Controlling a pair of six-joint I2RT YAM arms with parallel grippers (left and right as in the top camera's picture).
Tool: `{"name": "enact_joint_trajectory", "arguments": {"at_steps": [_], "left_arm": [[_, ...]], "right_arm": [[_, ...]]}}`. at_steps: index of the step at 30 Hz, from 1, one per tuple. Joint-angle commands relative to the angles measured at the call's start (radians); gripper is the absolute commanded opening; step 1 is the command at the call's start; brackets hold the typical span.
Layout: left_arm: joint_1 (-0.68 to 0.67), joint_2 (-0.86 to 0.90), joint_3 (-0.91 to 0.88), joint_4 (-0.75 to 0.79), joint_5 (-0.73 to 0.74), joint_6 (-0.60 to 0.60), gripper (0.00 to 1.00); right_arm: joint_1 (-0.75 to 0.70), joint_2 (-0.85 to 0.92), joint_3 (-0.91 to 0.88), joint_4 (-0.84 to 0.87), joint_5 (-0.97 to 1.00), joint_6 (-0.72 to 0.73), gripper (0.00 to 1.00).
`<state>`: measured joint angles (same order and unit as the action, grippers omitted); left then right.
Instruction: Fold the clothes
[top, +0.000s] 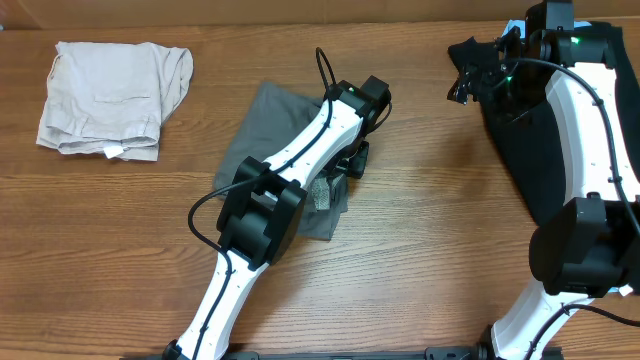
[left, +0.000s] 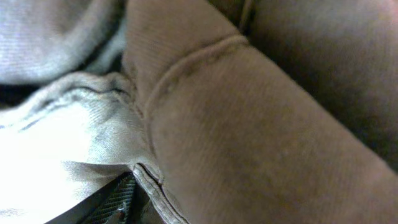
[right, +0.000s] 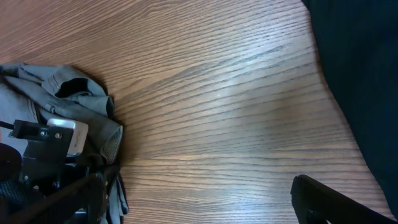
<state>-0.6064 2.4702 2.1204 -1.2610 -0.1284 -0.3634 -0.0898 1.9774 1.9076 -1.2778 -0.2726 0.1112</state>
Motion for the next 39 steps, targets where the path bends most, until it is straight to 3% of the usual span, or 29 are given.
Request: {"name": "enact_joint_trajectory", "arguments": {"at_steps": [1,4,5,7,11,15,19,29,33,39], "left_arm": [[0.008,0.028,-0.023,0.011,-0.036,0.013,0.67],[0.001,0.028,-0.05,0.035,-0.035,0.013,0.59],[-0.001,0.028,-0.065,0.048,-0.034,0.012,0.45],[-0.004,0.028,-0.08,0.062,-0.028,0.012,0.27],[-0.004,0.028,-0.083,0.07,-0.029,0.013,0.05],[0.003,0.028,-0.078,0.084,-0.028,0.072,0.04],[0.035,0.028,0.015,-0.018,-0.042,0.154,0.04],[0.225,0.028,0.581,-0.375,-0.069,0.192,0.04],[0.322,0.024,0.826,-0.429,-0.057,0.263,0.04],[0.423,0.001,1.015,-0.428,-0.072,0.379,0.04]], "right_arm": [[0.002,-0.032,0.016,0.001,0.003,-0.008,1.0],[0.002,-0.032,0.016,0.001,0.003,-0.008,1.0],[0.002,-0.032,0.016,0.001,0.003,-0.008,1.0],[0.002,-0.032,0.016,0.001,0.003,-0.008,1.0],[0.002,-0.032,0.016,0.0,0.003,-0.011,1.0],[0.002,-0.032,0.016,0.0,0.002,-0.011,1.0],[0.002,-0.032,0.016,0.0,0.003,-0.011,1.0],[0.002,-0.032,0.016,0.016,0.002,-0.011,1.0],[0.002,-0.032,0.016,0.019,0.002,-0.011,1.0],[0.002,-0.032,0.016,0.019,0.002,-0.011,1.0]]}}
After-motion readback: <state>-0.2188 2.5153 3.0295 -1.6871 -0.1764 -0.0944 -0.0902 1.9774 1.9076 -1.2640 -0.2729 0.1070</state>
